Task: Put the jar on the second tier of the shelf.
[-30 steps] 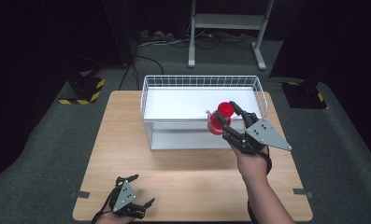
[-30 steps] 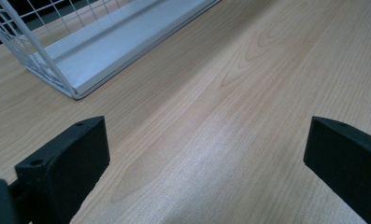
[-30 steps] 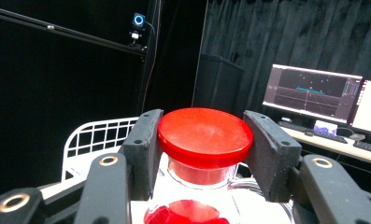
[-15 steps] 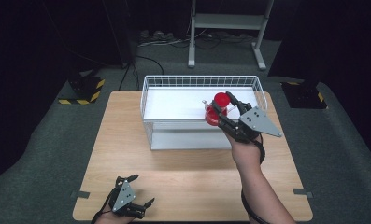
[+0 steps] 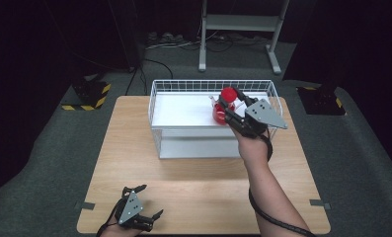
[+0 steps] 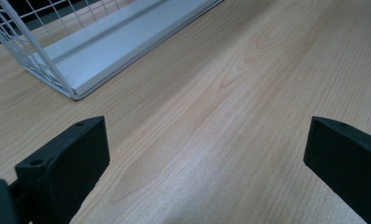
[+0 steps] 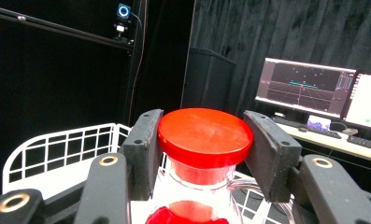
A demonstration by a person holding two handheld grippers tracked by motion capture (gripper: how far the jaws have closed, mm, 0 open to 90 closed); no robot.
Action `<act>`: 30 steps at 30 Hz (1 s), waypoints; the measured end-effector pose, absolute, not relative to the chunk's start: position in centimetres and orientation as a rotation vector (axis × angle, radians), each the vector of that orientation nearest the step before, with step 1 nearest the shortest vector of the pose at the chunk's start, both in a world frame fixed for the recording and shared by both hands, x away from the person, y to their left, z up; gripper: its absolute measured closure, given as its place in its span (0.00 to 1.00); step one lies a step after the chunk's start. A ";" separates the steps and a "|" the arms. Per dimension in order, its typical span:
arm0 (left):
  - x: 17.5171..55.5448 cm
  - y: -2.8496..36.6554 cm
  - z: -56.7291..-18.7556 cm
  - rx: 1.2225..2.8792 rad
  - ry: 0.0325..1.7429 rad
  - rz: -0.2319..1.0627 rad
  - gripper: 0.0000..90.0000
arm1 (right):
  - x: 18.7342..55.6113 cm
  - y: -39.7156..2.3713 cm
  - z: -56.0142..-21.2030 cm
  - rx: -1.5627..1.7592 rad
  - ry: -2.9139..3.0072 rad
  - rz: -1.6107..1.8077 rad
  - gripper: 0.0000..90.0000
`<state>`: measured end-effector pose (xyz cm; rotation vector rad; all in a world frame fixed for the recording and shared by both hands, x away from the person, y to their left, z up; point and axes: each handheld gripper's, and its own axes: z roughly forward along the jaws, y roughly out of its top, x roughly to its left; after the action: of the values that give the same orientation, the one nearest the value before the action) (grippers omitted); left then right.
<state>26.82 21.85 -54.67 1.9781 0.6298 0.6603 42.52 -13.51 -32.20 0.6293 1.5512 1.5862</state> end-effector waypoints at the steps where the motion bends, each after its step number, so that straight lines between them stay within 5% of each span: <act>1: 26.8 21.9 -54.7 1.978 0.631 0.659 0.01 | 42.7 -13.4 -32.2 0.631 1.551 1.585 0.54; 30: 26.8 22.1 -54.6 1.964 0.638 0.647 0.01 | 45.5 -11.8 -32.8 0.705 1.595 1.605 0.54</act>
<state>26.82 22.07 -54.65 1.9641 0.6375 0.6465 45.54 -11.81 -32.85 0.7051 1.5945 1.6053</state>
